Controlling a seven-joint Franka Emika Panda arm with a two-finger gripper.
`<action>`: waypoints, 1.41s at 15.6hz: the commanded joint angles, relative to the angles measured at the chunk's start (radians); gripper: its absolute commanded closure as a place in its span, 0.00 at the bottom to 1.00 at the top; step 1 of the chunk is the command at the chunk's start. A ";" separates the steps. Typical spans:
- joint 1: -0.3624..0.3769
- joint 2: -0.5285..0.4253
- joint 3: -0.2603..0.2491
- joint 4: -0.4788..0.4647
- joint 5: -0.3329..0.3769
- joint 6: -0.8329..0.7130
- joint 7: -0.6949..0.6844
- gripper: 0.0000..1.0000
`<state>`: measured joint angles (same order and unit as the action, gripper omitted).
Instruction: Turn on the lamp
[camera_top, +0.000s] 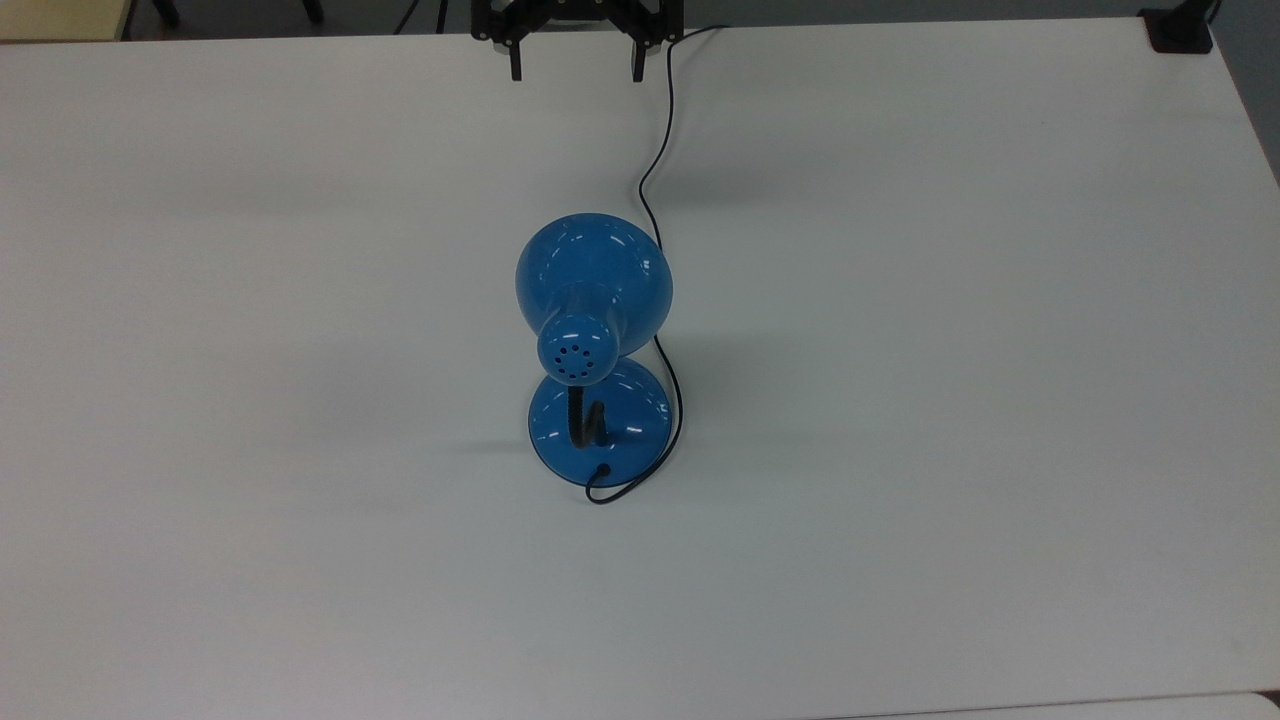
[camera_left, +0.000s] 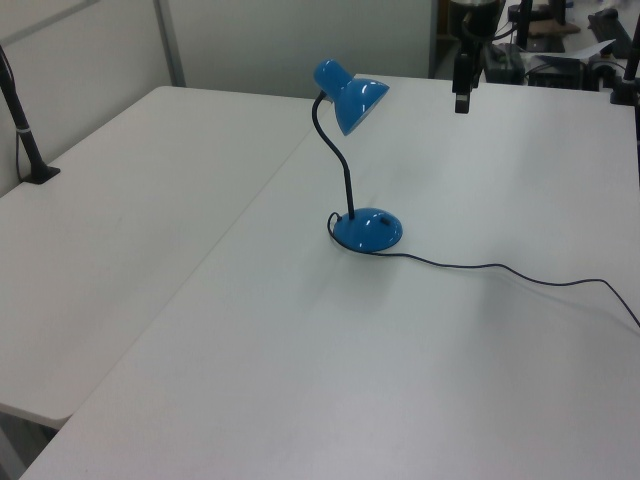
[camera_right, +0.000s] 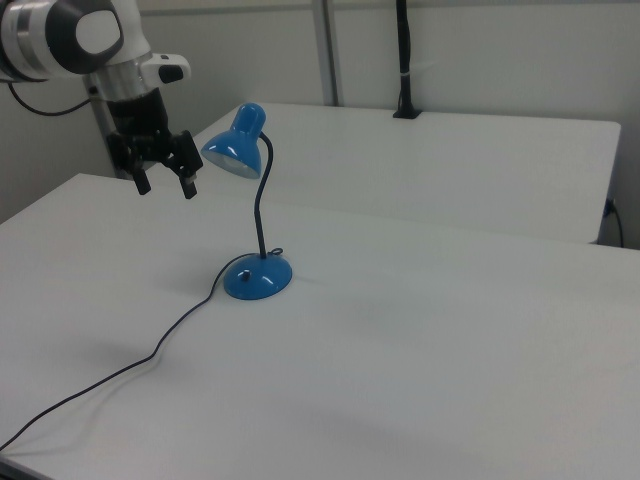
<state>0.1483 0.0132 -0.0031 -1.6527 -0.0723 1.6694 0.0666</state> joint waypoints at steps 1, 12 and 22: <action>-0.006 -0.004 -0.005 0.014 0.006 -0.029 0.002 0.00; -0.010 0.002 -0.006 0.016 0.006 -0.028 0.002 0.11; -0.019 0.004 -0.011 0.016 0.011 -0.016 -0.017 0.88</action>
<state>0.1298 0.0132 -0.0087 -1.6508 -0.0723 1.6694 0.0665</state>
